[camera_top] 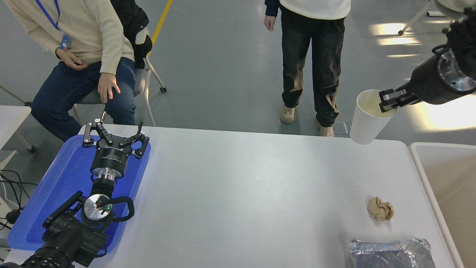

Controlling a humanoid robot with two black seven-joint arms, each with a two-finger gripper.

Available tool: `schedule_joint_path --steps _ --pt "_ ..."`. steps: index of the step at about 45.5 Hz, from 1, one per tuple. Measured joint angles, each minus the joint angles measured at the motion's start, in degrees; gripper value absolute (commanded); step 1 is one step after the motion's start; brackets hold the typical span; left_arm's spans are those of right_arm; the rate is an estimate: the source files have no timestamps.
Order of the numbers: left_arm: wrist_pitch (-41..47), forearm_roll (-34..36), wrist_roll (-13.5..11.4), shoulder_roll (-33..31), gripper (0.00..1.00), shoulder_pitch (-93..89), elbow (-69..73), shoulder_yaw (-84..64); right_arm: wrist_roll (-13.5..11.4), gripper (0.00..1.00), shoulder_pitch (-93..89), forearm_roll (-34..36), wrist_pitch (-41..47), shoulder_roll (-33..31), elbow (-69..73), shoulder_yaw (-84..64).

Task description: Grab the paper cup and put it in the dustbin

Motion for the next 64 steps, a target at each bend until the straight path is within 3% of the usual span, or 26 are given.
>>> schedule_joint_path --steps 18,35,64 --pt "0.00 0.01 0.02 0.00 1.00 0.02 0.00 -0.01 0.96 0.00 -19.55 -5.64 -0.36 -8.13 -23.25 6.13" --pt "0.00 0.01 -0.08 0.00 1.00 0.02 0.05 -0.05 3.84 0.00 -42.11 -5.26 -3.98 -9.65 -45.00 17.75" --pt "0.00 -0.06 -0.22 0.00 1.00 0.04 0.07 -0.07 5.91 0.00 -73.31 13.46 -13.27 -3.40 -64.09 31.63"
